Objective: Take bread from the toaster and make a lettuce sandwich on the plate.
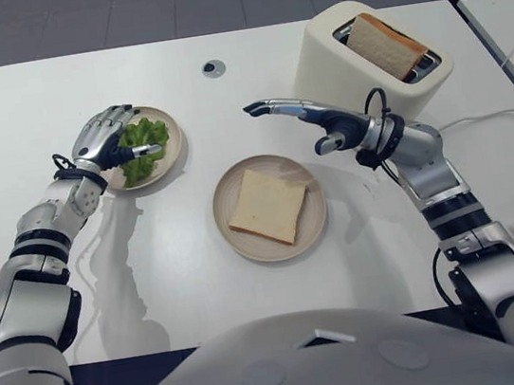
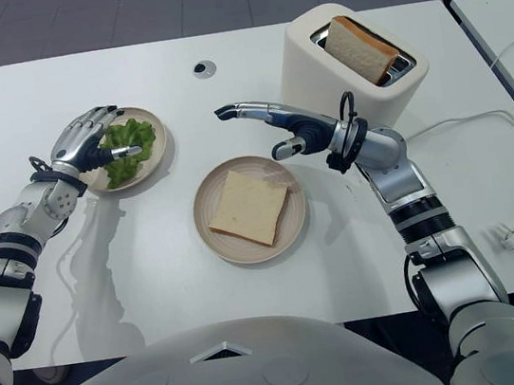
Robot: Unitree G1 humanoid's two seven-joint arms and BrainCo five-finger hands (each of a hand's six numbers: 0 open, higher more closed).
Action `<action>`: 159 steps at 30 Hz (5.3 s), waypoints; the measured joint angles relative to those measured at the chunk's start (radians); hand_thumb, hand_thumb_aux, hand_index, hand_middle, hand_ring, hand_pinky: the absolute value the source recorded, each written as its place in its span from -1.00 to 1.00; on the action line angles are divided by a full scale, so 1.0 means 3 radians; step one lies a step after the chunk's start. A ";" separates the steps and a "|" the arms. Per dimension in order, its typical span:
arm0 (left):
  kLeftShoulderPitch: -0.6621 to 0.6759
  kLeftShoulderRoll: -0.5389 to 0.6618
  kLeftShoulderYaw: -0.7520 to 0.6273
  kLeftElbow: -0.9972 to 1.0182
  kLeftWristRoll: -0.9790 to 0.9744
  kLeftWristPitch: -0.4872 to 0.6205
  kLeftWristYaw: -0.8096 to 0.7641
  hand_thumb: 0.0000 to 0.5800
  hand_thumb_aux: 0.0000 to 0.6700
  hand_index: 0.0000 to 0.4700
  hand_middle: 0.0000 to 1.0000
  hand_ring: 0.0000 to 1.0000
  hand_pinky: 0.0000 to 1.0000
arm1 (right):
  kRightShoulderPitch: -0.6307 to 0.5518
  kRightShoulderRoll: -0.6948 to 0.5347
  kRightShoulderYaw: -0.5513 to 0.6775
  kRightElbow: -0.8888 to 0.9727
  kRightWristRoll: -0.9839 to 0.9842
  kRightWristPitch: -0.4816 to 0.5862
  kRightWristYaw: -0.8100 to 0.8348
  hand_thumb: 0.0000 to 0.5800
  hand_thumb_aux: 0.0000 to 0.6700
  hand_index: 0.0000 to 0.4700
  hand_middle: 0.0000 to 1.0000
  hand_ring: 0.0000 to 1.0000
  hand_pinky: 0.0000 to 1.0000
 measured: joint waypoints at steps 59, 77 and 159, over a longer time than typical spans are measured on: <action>0.0241 -0.1169 -0.0382 -0.0463 -0.1463 -0.2246 -0.1862 1.00 1.00 1.00 -1.00 -1.00 -1.00 | 0.0097 -0.0025 -0.0273 -0.0172 0.0111 0.0050 0.0134 -1.00 -1.00 -1.00 -1.00 -1.00 -1.00; 0.0314 -0.1097 -0.0333 -0.0189 -0.1373 -0.2076 -0.2378 1.00 1.00 1.00 -1.00 -1.00 -1.00 | 0.0096 -0.0025 -0.0273 -0.0164 0.0109 0.0050 0.0134 -1.00 -1.00 -1.00 -1.00 -1.00 -1.00; 0.1254 -0.1299 0.0783 -0.1856 -0.4069 -0.1240 -0.5586 -1.00 -1.00 -1.00 -1.00 -1.00 -1.00 | 0.0142 0.0329 0.0280 0.0178 0.0315 0.1234 0.0353 1.00 1.00 1.00 1.00 1.00 1.00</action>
